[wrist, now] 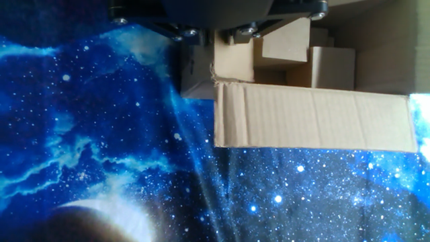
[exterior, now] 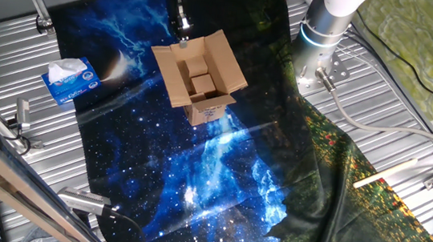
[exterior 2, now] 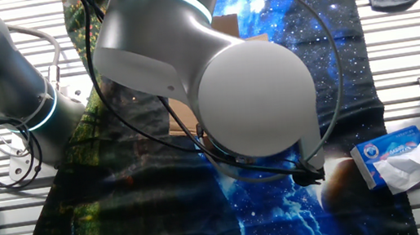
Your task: Cover the box
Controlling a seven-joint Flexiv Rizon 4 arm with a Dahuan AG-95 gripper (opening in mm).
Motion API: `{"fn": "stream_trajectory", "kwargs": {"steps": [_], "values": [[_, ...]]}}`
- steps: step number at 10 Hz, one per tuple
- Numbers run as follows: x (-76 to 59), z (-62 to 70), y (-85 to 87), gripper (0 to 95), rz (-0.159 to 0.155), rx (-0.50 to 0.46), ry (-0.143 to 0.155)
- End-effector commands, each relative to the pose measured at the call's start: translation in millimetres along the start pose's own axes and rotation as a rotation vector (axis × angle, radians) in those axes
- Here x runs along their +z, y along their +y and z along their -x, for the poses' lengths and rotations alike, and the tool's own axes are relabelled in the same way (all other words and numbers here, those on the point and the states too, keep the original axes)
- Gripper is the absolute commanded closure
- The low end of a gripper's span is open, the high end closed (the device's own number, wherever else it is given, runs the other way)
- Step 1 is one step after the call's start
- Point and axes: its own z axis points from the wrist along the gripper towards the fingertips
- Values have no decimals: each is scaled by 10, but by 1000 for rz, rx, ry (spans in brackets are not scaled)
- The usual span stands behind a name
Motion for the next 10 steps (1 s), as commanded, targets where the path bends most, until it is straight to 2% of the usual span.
{"fn": "stream_trajectory", "kwargs": {"steps": [1,3,5,8,9,10], "values": [[5,-1,-1,950,1,0,-1],[5,-1,-1,950,-2,-4,-2],[5,-1,-1,570,0,-14,-1],[5,-2,-1,570,6,-23,-4],[4,-2,-1,380,5,-27,-4],[-1,-3,2,380,4,-29,-6]]}}
